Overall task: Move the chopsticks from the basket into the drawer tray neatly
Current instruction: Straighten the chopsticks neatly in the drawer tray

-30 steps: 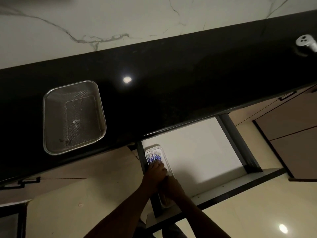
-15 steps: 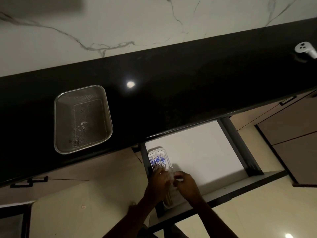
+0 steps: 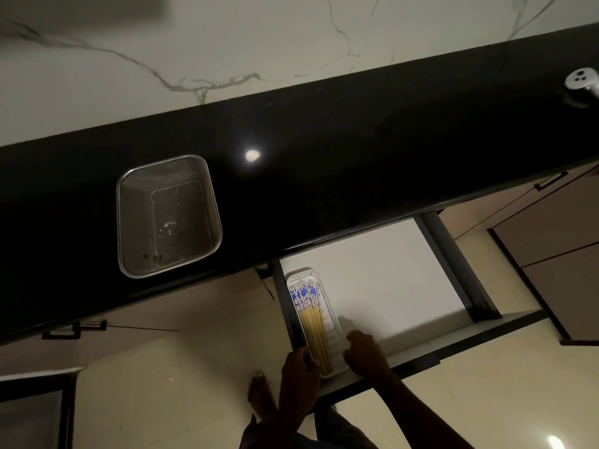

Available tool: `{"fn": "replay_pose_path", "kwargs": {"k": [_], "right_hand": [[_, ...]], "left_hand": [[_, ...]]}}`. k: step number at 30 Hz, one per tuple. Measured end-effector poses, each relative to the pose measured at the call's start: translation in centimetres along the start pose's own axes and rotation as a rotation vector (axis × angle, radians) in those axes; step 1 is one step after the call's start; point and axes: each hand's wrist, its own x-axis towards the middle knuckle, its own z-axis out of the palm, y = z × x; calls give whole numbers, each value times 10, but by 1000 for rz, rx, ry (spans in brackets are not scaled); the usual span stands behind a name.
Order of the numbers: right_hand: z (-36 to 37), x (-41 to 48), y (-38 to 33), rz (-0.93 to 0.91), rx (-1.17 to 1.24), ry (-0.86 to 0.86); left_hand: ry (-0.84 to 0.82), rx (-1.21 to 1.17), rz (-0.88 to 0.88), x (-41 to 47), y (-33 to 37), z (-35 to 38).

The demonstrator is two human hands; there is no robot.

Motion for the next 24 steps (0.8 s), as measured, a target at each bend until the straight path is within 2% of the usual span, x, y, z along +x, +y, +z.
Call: {"fn": "replay_pose_path", "kwargs": {"k": [4, 7, 10, 12, 15, 17, 19, 20, 23, 24], "right_hand": [[3, 1, -7, -2, -105, 1], [6, 2, -4, 10, -94, -2], [5, -2, -4, 19, -66, -6], [0, -7, -4, 2, 7, 49], [-16, -30, 2, 18, 300, 269], [-30, -54, 14, 104, 567, 366], [-39, -78, 34, 243, 805, 365], [-41, -87, 45, 327, 921, 348], [-42, -106, 68, 516, 1237, 230], [-41, -108, 72, 557, 1295, 202]], "left_hand": [[-16, 23, -37, -4, 3, -5], [-17, -3, -60, -7, 2, -6], [-45, -104, -138, -9, 5, -6], [-120, -295, -263, -13, 10, -8], [-249, -950, -669, -30, 25, -15], [-318, -1190, -862, -39, 27, -14], [-402, -1234, -969, -50, 25, -7], [-384, -1235, -989, -55, 22, -4], [-180, -1248, -939, -59, 21, -2], [-150, -1344, -987, -59, 22, -1]]}}
